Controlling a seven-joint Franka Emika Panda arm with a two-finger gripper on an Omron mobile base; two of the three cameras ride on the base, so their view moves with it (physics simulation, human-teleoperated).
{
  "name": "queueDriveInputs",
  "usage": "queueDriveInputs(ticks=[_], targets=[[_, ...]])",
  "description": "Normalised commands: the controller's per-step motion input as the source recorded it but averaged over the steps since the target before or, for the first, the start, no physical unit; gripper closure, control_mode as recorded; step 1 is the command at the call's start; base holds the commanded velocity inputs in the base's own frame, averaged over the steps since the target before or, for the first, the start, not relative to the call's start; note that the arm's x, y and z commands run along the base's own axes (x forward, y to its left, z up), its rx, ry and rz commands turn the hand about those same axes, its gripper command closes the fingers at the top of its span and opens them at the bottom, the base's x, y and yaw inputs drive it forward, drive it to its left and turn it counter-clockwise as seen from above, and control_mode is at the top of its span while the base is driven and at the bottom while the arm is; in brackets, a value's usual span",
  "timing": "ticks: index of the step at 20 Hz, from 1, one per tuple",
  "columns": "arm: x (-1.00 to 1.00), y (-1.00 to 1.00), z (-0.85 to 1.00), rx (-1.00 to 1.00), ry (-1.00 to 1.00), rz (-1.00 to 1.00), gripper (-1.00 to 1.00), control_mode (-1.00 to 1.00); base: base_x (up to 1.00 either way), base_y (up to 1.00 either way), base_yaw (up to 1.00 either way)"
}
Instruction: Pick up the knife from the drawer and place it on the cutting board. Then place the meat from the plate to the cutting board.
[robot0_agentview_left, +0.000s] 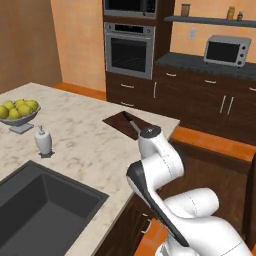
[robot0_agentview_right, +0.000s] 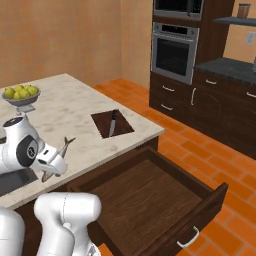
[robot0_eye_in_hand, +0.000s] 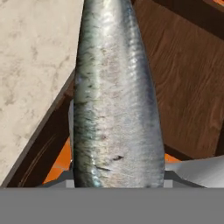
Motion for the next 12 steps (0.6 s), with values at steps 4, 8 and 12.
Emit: queueDriveInputs(ticks=[4, 8, 12], targets=[[0.61, -0.16, 0.95, 0.12, -0.06, -0.07, 1.0, -1.0, 0.0, 0.0, 0.0], [1.0, -0.01, 0.99, 0.09, -0.01, -0.08, 1.0, -1.0, 0.0, 0.0, 0.0], [1.0, 0.0, 0.58, 0.08, 0.01, 0.0, 1.0, -1.0, 0.0, 0.0, 0.0]])
